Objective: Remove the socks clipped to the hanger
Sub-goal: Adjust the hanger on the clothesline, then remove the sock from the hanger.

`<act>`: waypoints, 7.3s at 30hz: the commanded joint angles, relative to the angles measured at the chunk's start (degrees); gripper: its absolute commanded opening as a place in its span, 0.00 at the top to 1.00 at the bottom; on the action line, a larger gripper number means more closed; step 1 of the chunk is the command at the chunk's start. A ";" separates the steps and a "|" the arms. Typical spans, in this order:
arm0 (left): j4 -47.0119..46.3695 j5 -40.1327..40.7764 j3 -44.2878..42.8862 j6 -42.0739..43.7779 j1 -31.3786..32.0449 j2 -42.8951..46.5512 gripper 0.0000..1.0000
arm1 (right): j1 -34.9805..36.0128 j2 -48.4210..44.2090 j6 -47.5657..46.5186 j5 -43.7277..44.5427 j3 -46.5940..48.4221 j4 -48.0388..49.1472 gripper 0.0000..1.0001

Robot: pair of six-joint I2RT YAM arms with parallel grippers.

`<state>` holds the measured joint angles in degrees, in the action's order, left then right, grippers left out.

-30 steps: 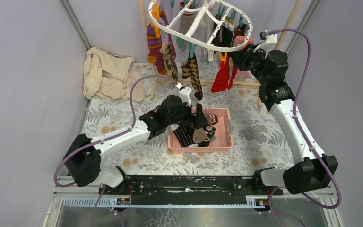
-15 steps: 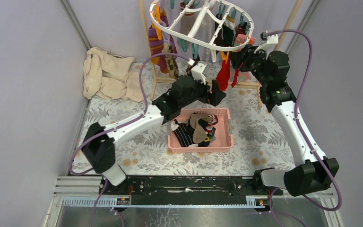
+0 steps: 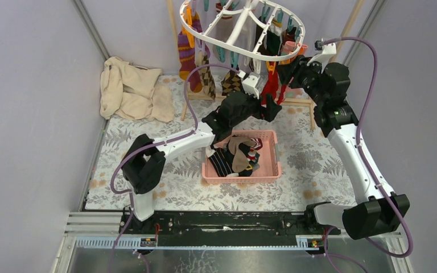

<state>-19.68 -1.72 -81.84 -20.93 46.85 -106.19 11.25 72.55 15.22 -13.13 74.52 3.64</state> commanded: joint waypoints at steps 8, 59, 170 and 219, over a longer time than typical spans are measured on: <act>-10.55 6.60 -5.49 -0.80 -0.01 -3.48 0.61 | 0.27 -5.63 0.02 0.19 -2.40 -2.57 0.45; 5.45 3.63 26.31 -3.20 -0.38 35.13 0.69 | -16.87 21.88 24.43 -12.14 -15.12 48.72 0.32; -3.97 33.62 21.60 5.37 4.09 27.00 1.00 | 24.35 7.20 -4.26 -0.78 13.09 -9.39 0.79; 3.48 26.57 21.80 3.26 -3.90 31.94 1.00 | -10.64 10.37 7.73 -18.00 -7.61 14.92 0.24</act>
<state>-15.84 25.41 -59.46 -17.47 43.59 -75.53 0.84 81.38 22.17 -25.56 64.07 11.79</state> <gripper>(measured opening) 0.022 0.764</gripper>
